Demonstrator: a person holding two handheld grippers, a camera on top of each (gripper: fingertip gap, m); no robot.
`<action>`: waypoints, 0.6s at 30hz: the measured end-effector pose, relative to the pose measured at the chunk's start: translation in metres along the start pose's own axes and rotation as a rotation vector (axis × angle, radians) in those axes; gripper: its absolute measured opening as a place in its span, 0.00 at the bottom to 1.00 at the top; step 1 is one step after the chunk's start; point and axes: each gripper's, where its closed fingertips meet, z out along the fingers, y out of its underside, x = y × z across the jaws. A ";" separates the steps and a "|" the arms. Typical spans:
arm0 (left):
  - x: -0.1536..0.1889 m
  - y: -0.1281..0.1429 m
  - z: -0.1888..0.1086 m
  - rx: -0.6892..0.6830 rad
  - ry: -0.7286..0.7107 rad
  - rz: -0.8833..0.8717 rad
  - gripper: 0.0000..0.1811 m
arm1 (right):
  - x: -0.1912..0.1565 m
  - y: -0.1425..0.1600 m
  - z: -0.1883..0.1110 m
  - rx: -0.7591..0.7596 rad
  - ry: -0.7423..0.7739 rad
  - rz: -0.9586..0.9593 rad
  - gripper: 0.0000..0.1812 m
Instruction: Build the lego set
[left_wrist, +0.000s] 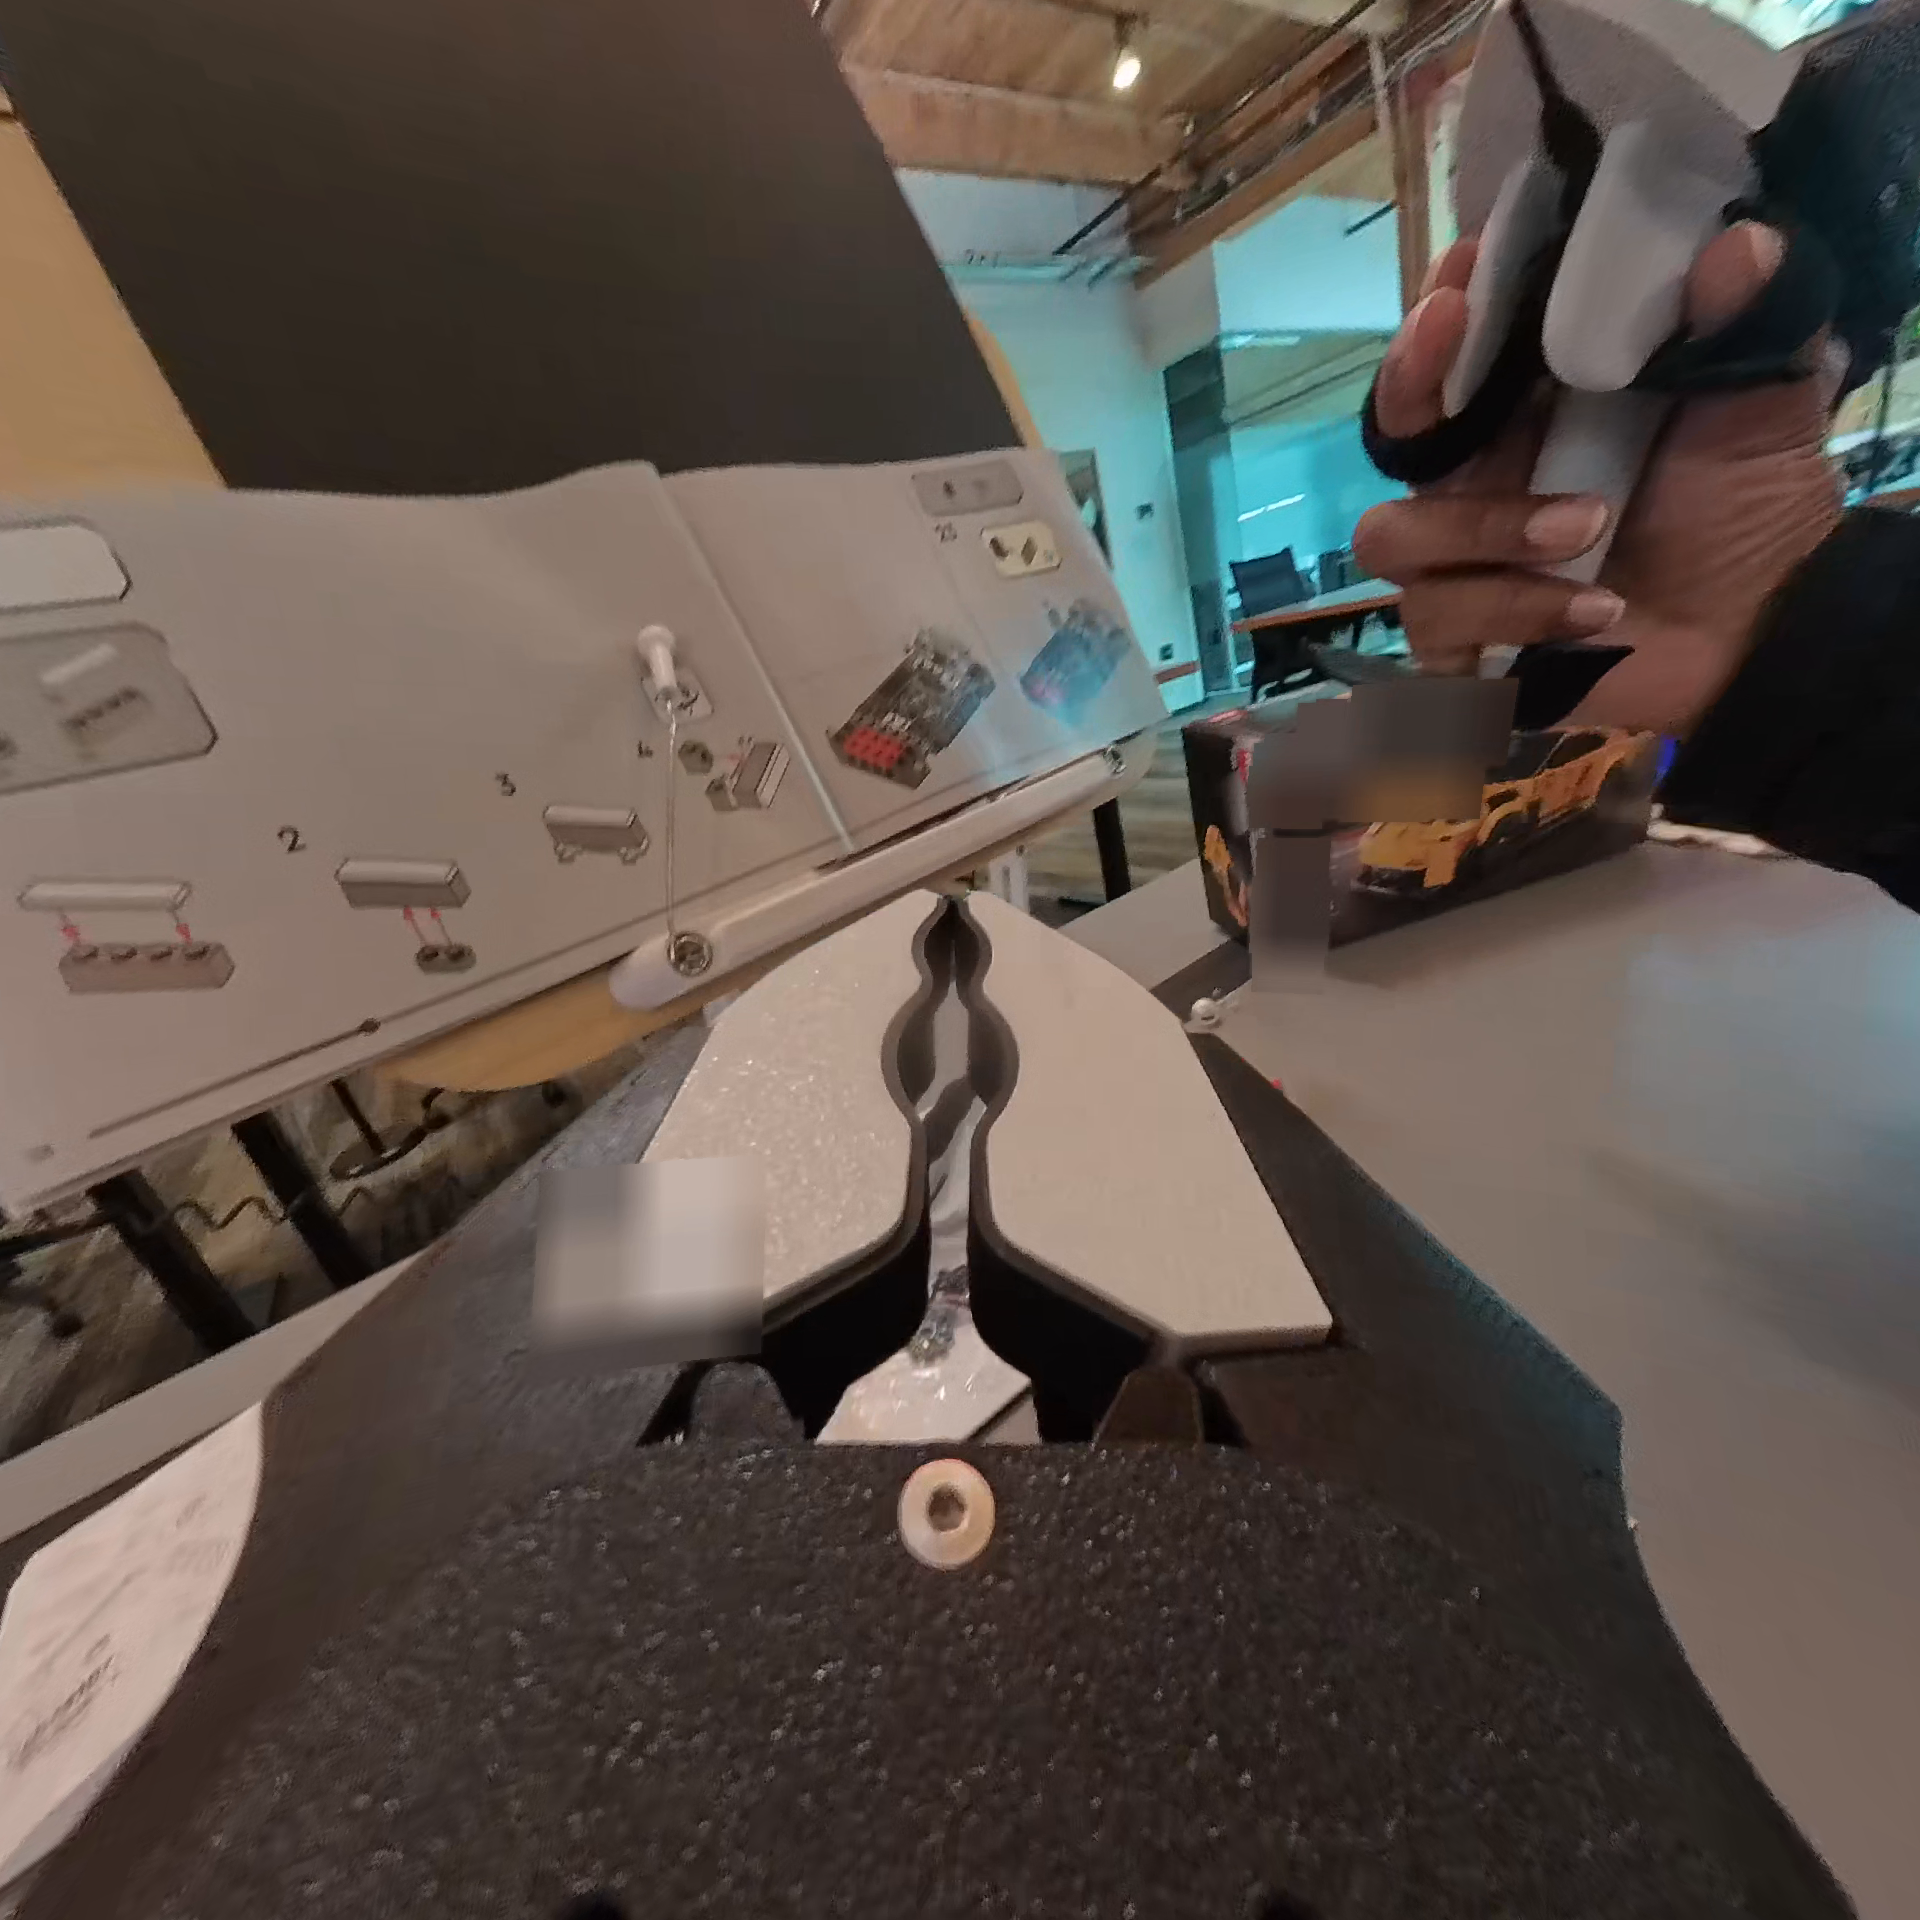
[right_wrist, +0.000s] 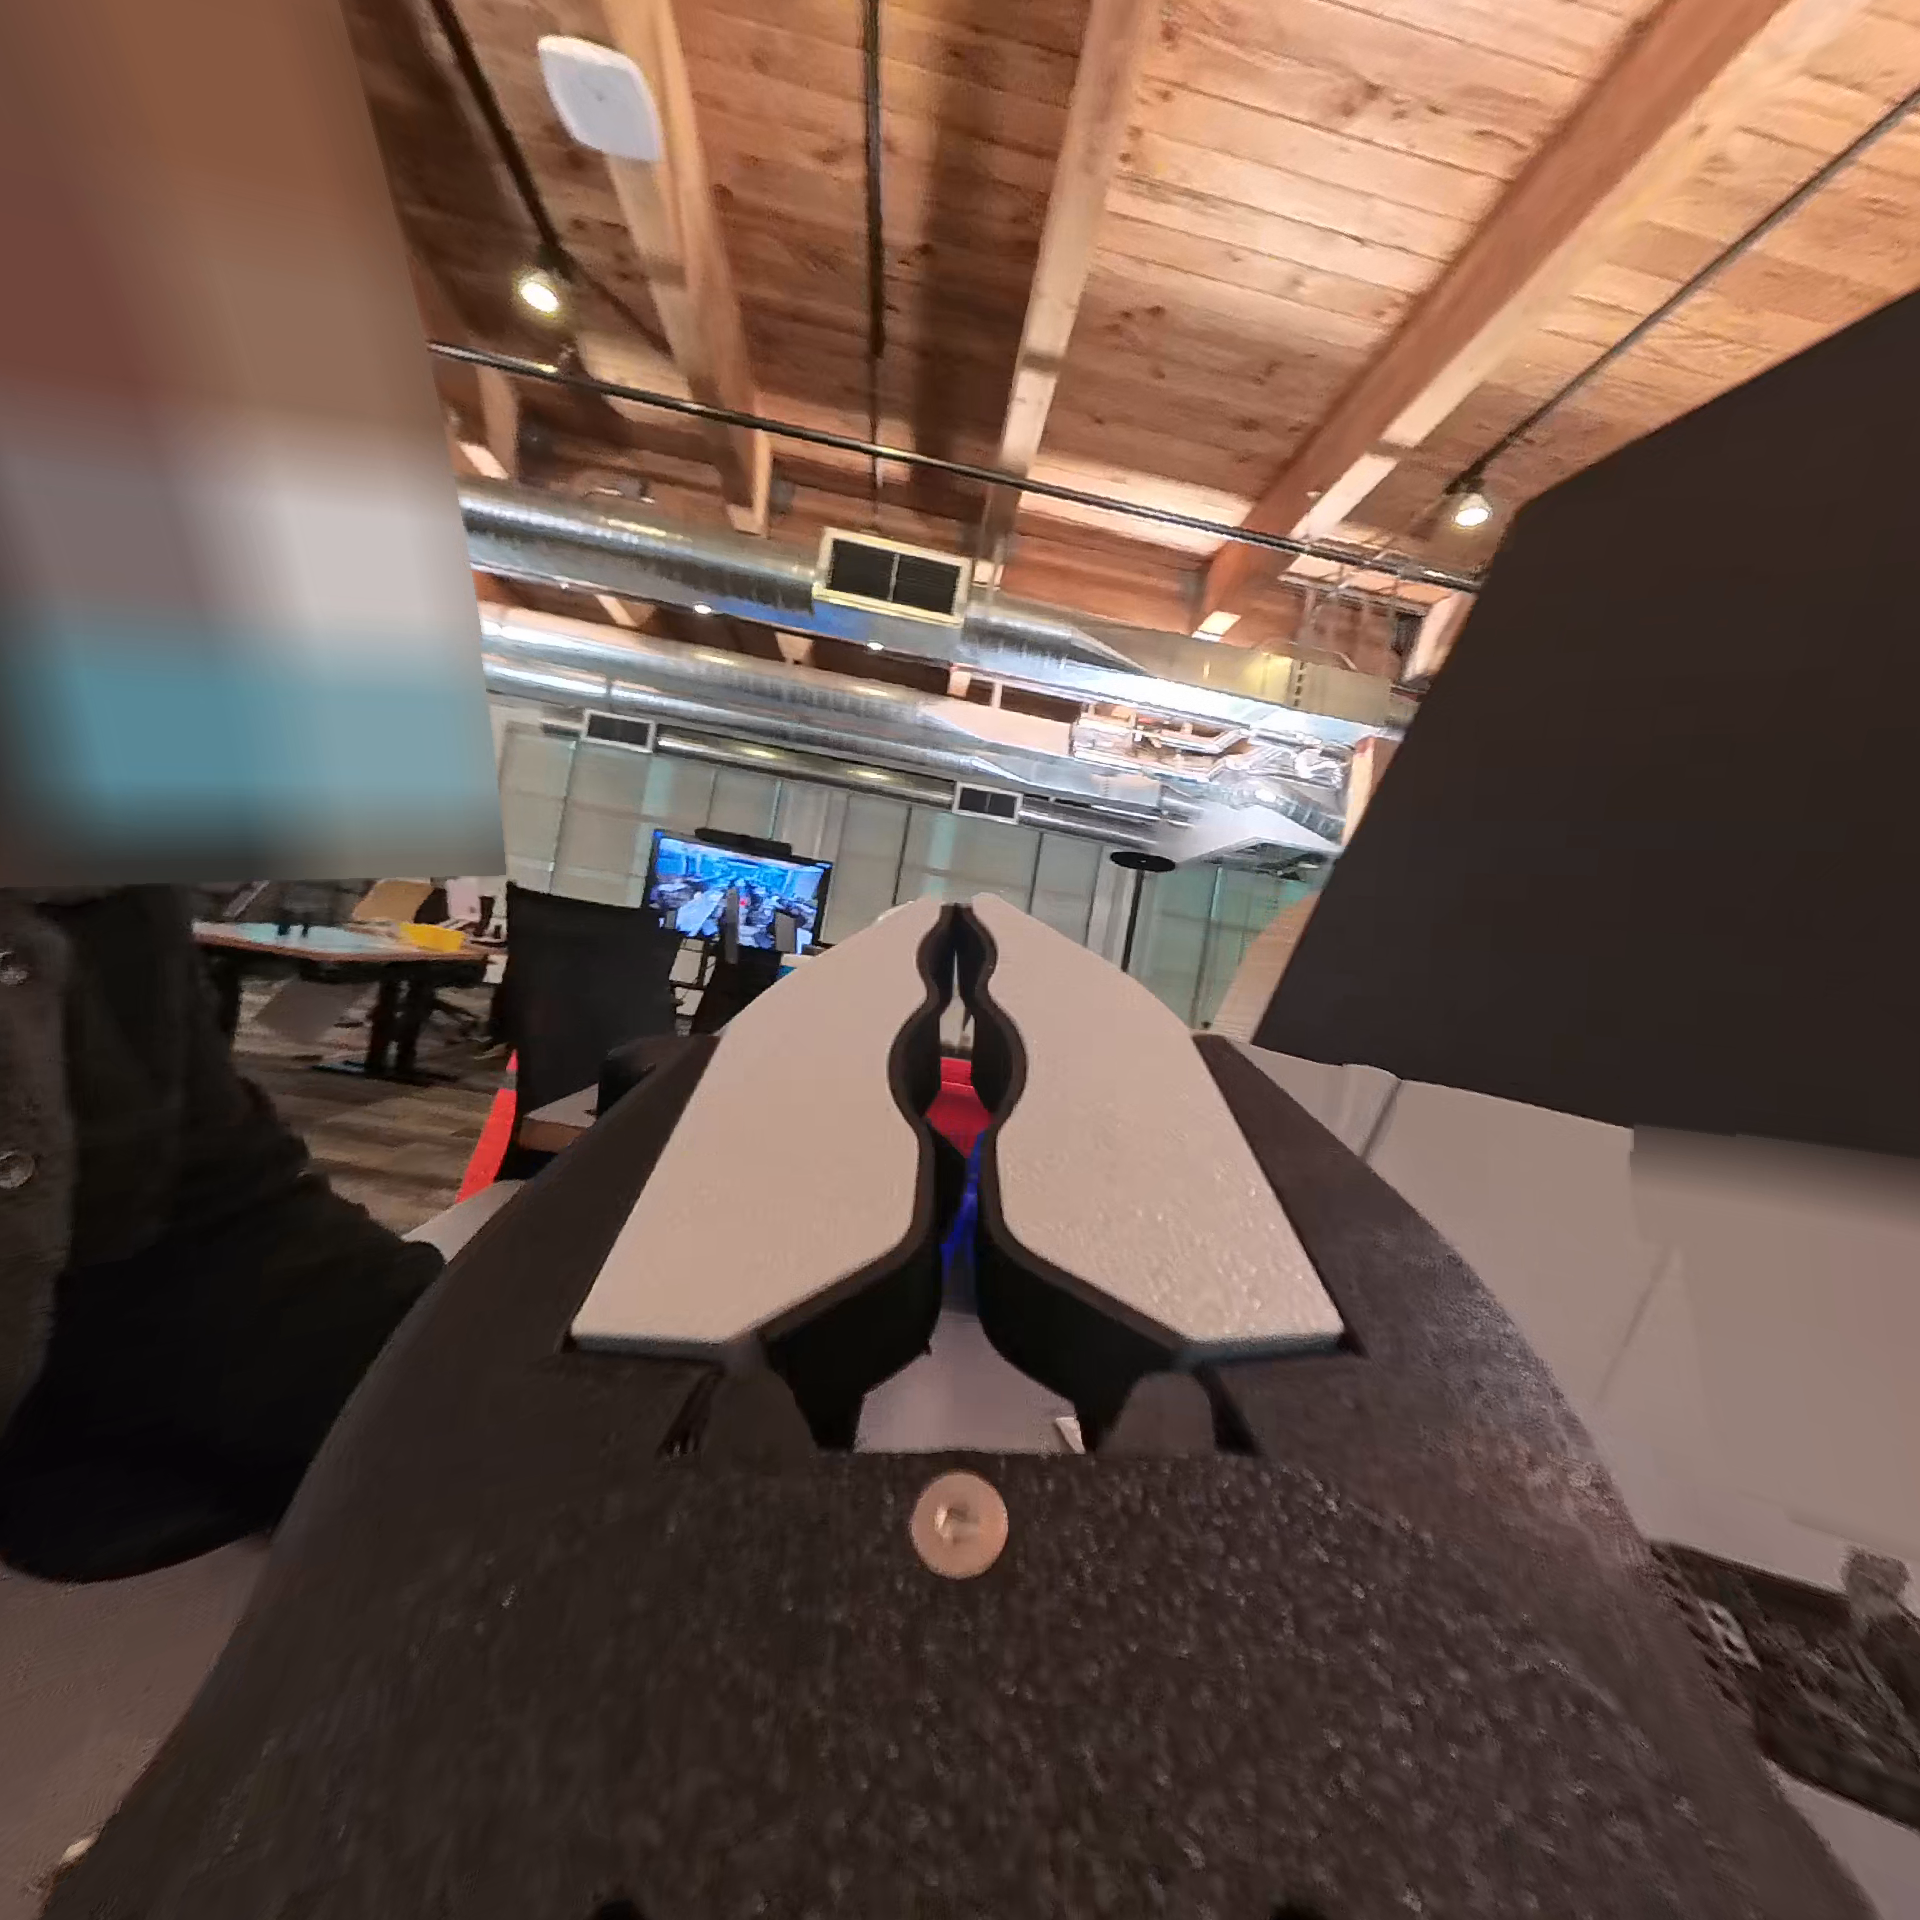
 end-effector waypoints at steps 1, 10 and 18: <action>0.003 -0.004 -0.001 0.021 0.013 -0.002 0.00 | -0.004 -0.001 0.002 -0.002 -0.018 -0.002 0.00; 0.011 -0.022 -0.004 0.105 0.027 0.029 0.02 | 0.045 0.023 -0.006 -0.244 0.318 -0.272 0.03; 0.014 -0.027 -0.005 0.148 0.051 0.020 0.07 | 0.168 0.049 -0.065 -0.674 0.875 -0.522 0.37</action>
